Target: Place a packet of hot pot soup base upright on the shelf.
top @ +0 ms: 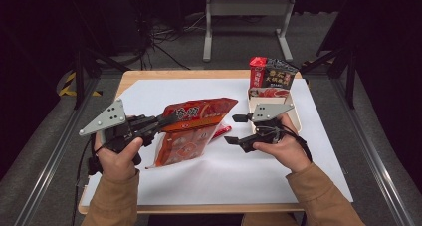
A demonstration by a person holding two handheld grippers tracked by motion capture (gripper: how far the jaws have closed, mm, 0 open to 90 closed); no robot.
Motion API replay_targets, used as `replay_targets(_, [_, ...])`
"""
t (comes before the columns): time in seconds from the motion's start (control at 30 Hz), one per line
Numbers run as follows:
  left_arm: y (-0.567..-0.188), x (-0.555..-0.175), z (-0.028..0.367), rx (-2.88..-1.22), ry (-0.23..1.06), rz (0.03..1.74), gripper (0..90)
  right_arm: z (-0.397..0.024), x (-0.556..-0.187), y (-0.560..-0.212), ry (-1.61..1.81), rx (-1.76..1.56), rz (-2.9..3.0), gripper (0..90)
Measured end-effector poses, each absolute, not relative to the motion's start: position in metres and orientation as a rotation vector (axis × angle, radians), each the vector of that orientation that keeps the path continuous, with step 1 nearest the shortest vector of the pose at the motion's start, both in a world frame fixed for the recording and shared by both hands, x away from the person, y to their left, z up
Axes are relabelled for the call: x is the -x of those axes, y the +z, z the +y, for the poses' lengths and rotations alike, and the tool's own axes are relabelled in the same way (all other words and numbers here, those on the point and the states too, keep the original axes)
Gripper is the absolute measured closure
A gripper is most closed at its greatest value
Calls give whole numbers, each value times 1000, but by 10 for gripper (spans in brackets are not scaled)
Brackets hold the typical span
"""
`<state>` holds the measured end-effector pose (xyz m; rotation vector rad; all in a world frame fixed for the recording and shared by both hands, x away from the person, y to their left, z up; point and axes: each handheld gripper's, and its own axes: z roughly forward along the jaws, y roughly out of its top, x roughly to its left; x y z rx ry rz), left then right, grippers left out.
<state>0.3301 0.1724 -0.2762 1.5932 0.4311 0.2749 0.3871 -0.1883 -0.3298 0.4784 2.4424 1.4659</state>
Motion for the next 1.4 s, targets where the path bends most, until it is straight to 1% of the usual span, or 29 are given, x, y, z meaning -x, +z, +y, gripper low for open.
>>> replay_targets(0.4, [-275,-327,155,-1591,228,379,900,-176,-385,-336,1543,-402,2467,247])
replay_targets(0.77, [-277,-327,150,-1588,229,366,900,-172,-384,-339,1646,-343,2484,262])
replay_targets(0.97, [-278,-328,151,-1581,240,375,900,-171,-383,-339,1649,-331,2497,312])
replay_targets(1.07, [-278,-327,153,-1579,256,383,900,-172,-382,-339,1666,-325,2503,319])
replay_targets(1.3, [-278,-326,155,-1569,269,391,900,-173,-376,-341,1696,-289,2518,382])
replay_targets(1.4, [-278,-326,155,-1566,269,392,900,-173,-375,-340,1726,-263,2522,437])
